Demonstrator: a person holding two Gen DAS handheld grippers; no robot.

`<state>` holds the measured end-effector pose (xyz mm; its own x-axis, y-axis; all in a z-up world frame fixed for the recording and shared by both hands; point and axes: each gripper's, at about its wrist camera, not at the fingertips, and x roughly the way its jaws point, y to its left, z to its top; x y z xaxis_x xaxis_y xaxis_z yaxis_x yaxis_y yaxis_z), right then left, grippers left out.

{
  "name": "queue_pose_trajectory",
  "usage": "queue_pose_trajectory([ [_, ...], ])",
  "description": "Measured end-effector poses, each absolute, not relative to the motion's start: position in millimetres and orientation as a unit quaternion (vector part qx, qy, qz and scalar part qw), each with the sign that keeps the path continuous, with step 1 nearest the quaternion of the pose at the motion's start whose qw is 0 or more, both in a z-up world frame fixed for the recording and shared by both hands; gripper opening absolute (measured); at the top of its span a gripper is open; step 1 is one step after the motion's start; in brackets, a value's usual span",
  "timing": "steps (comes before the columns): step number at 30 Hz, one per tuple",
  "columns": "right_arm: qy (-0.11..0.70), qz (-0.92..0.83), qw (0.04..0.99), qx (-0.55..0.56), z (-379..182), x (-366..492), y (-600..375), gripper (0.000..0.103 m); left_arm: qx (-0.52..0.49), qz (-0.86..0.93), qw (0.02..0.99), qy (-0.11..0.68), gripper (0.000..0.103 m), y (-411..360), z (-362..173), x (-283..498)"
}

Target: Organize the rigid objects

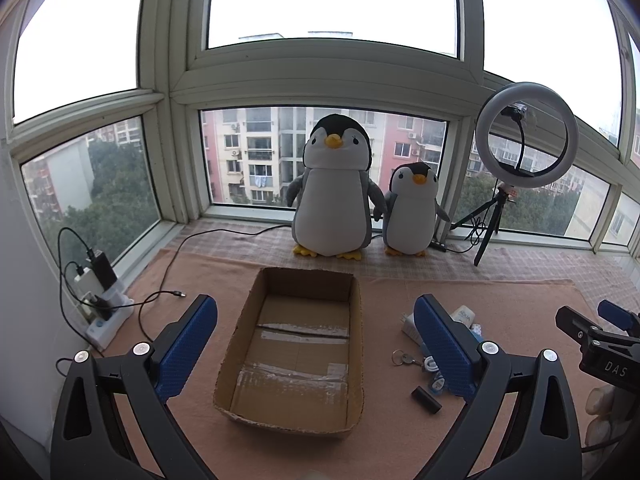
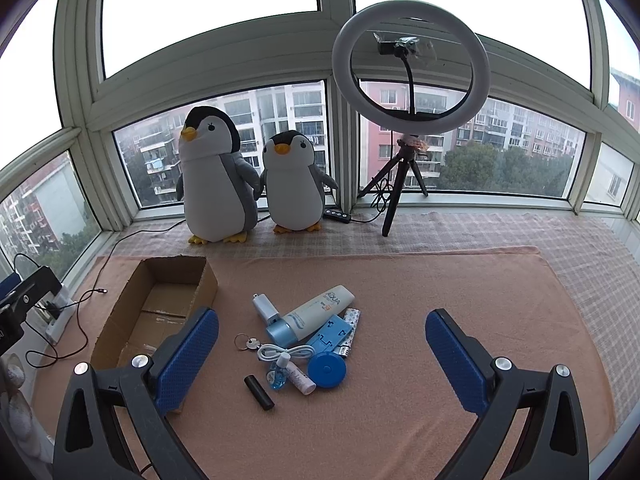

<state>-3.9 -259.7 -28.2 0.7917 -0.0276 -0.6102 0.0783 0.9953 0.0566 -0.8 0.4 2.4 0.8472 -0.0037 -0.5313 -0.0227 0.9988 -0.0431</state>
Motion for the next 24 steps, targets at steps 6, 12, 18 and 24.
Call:
queue_pose_trajectory([
  [6, 0.322, -0.028, 0.946, 0.039, -28.8, -4.0, -259.4, 0.102, -0.023, 0.005, 0.961, 0.276, 0.099, -0.3, 2.1, -0.6],
  [12, 0.322, -0.028, 0.946, 0.040, -28.9, -3.7, -259.2, 0.102, -0.023, 0.005, 0.961, 0.276, 0.099, -0.5, 1.9, -0.7],
  [18, 0.322, -0.028, 0.945, 0.040, -30.0, -3.2, -259.4, 0.102, -0.022, 0.006, 0.960, 0.277, 0.099, -0.5, 1.1, 0.0],
  [24, 0.326, -0.028, 0.944, 0.041, -33.6, -3.7, -259.7, 0.102, -0.022, 0.008, 0.959, 0.282, 0.099, -0.3, -4.8, 3.7],
])
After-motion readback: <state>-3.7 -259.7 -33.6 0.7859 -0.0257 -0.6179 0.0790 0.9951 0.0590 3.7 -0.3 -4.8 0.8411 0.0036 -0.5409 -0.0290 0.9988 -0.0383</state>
